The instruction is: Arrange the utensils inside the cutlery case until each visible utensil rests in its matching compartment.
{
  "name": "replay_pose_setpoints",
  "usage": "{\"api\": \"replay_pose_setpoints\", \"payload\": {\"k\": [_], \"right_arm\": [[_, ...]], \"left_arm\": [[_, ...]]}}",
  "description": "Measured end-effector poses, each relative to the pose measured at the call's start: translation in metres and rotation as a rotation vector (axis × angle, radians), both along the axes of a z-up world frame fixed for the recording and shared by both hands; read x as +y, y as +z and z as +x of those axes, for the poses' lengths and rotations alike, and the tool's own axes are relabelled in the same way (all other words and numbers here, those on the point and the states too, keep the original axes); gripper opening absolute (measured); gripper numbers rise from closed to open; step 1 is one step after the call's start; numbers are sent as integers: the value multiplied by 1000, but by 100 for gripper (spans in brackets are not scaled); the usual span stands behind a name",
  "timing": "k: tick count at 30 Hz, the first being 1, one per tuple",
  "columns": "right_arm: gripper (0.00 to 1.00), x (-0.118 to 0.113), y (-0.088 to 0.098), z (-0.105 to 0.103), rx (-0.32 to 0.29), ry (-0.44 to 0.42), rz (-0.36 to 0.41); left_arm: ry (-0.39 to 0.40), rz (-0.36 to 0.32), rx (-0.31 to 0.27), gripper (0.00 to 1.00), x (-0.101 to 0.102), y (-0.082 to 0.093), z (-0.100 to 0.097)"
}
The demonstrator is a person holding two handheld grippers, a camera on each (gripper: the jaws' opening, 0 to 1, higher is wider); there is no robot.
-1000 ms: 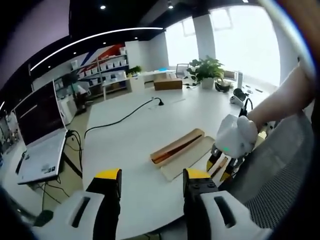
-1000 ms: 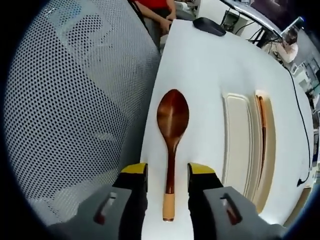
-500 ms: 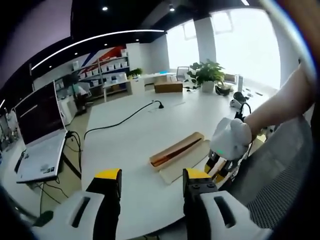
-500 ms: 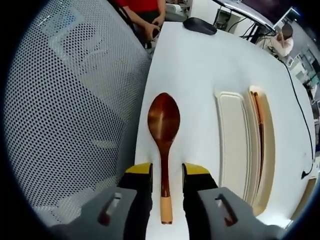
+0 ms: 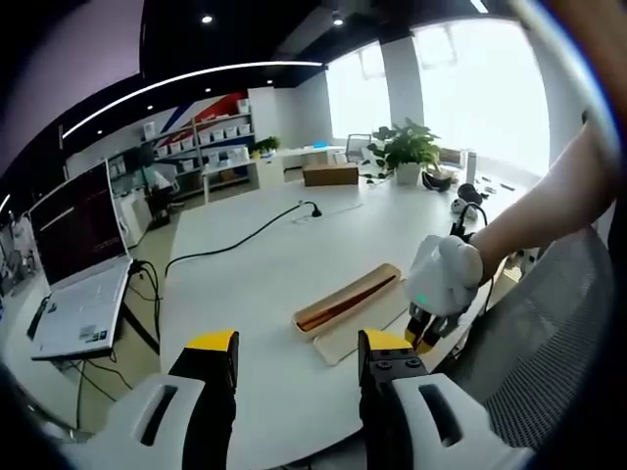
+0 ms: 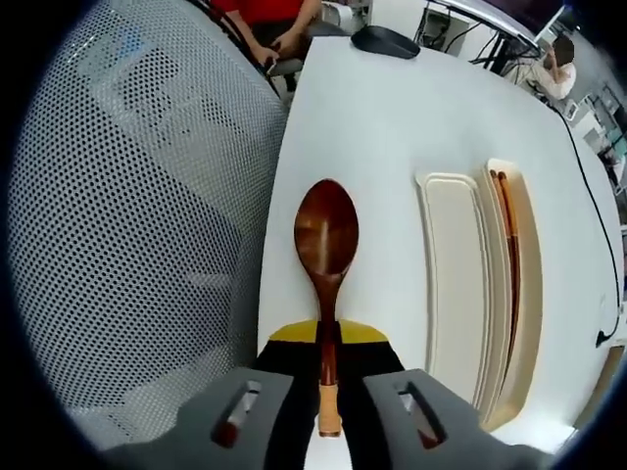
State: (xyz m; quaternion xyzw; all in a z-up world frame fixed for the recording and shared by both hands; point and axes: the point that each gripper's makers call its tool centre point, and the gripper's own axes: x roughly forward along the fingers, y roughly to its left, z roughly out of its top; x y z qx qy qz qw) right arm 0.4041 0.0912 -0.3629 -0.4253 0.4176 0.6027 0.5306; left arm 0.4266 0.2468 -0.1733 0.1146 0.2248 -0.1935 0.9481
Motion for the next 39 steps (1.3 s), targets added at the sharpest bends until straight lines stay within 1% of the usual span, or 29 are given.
{"api": "replay_pose_setpoints", "payload": {"k": [2, 3, 4, 7, 10, 13, 19, 24, 28, 33, 39], "right_arm": [[0, 1, 0, -1, 8, -2, 6], [0, 1, 0, -1, 15, -27, 3], [0, 1, 0, -2, 15, -28, 3], [0, 1, 0, -2, 5, -7, 3], [0, 0, 2, 3, 8, -23, 7], [0, 1, 10, 9, 2, -29, 22], [0, -4, 20, 26, -29, -28, 14], [0, -7, 31, 42, -56, -31, 11], [0, -10, 41, 56, -80, -36, 10], [0, -12, 52, 79, -112, -46, 13], [0, -14, 58, 96, -137, -46, 6]], "left_arm": [[0, 0, 4, 50, 0, -1, -1], [1, -1, 3, 50, 0, -1, 0], [3, -1, 3, 50, 1, 0, 0], [0, 4, 8, 50, 1, -2, -1], [-4, 3, 11, 50, 0, -2, -1], [-4, 7, 14, 50, 0, -3, -2], [-10, 31, 14, 50, 1, -4, -1], [-10, 27, 20, 50, 0, -5, -1], [-13, 23, 21, 50, 0, -4, 0], [-18, 30, 30, 50, -1, -6, -1], [-20, 32, 36, 50, -2, -7, -1]]}}
